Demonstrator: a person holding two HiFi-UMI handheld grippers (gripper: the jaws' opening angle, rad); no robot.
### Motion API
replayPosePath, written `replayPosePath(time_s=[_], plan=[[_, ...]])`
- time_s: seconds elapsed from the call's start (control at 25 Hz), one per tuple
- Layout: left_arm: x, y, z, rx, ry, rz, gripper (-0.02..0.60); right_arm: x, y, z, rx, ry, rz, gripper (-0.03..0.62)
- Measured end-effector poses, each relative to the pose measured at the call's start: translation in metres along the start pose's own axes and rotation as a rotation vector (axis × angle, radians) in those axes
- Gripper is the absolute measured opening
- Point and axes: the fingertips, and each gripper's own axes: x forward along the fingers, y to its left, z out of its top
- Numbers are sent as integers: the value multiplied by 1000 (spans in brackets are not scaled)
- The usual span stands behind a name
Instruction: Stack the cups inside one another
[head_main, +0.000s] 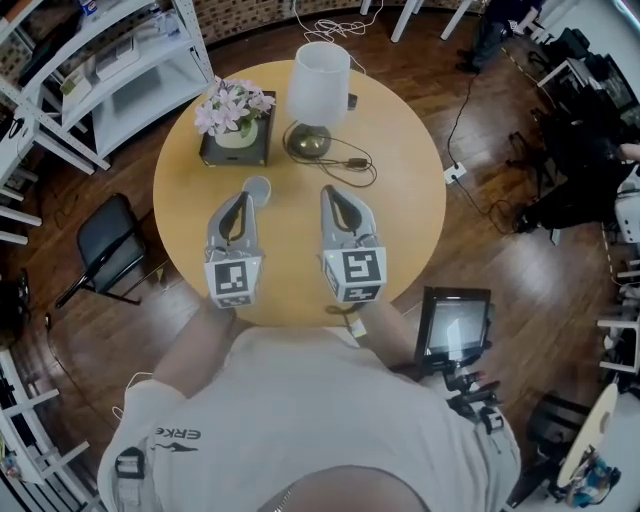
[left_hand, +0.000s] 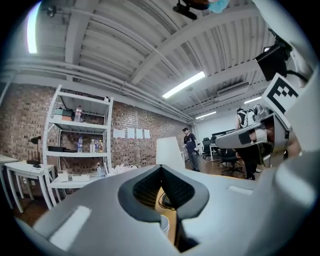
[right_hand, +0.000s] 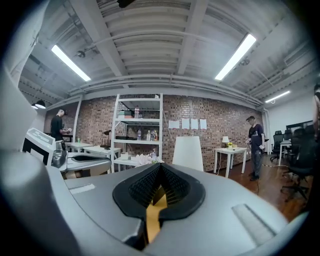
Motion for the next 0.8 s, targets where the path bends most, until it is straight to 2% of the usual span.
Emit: replayPosePath(time_s=[0.2, 0.4, 0.6, 0.8], plan=[[-22, -12, 18, 9, -12, 52, 2, -21, -3, 5, 16, -40, 42, 14], [-46, -17, 22, -30, -8, 115, 2, -35, -6, 0, 44, -49, 90, 14], [-69, -19, 33, -30, -27, 120, 2, -54, 2, 4, 44, -60, 92, 14], [-87, -19, 43, -48, -71, 92, 2, -77, 12, 8, 23, -68, 48, 14]])
